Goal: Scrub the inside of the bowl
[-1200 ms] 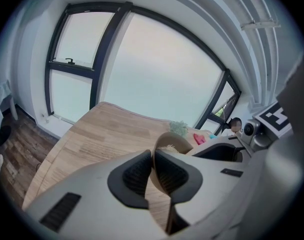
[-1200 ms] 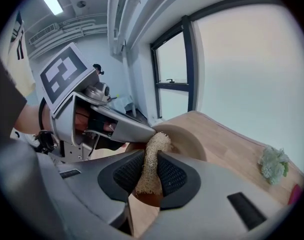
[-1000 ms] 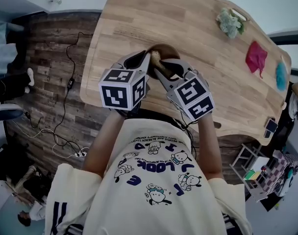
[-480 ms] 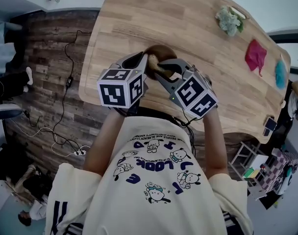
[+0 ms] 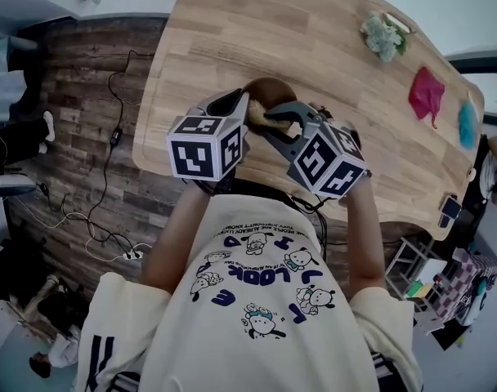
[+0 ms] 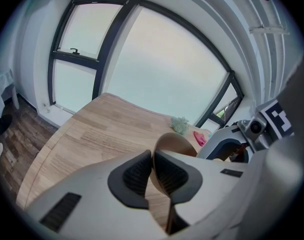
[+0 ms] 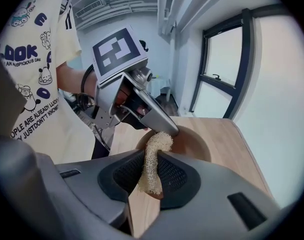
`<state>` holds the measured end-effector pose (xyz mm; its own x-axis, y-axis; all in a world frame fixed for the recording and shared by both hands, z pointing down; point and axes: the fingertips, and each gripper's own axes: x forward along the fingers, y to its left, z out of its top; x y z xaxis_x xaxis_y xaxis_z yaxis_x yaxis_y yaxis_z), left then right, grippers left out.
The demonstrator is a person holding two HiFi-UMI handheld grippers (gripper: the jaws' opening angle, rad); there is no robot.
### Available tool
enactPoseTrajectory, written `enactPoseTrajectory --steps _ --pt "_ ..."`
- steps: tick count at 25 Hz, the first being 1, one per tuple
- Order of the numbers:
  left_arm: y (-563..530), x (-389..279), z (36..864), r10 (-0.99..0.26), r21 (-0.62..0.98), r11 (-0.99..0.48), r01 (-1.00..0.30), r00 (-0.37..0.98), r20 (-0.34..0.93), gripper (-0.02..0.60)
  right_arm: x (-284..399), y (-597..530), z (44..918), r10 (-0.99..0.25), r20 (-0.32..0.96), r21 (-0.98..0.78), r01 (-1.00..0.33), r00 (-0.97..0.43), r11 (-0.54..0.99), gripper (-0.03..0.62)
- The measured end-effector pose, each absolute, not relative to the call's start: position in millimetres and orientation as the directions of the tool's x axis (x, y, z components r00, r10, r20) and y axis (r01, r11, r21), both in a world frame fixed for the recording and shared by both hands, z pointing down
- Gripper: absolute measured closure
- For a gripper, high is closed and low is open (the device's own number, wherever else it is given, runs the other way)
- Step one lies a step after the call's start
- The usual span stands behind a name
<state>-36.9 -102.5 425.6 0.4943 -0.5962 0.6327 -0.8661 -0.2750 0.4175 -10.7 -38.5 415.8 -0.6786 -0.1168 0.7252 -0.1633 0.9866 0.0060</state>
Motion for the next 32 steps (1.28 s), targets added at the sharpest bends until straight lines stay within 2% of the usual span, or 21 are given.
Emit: enactPoseTrajectory --steps 7,19,27,32 --pt "-96 -34 432 -0.548 0.383 -0.326 -0.864 0.503 0.669 0.532 -12 -15 427 0.0 0.799 0.046 0.062 -0.601 0.997 0.514" --pt "-83 -17 436 -0.42 0.377 -0.487 -0.788 0.59 0.69 0.532 3 3 442 0.081 0.894 0.055 0.287 -0.44 0.956 0.514" --pt "-76 -17 437 -0.315 0.365 -0.594 -0.717 0.625 0.715 0.529 -3 12 448 0.067 0.904 0.103 0.368 -0.423 0.924 0.514" --pt "-79 -21 434 -0.325 0.349 -0.599 -0.721 0.617 0.717 0.528 -6 6 449 0.014 0.898 0.152 0.34 -0.439 0.928 0.516"
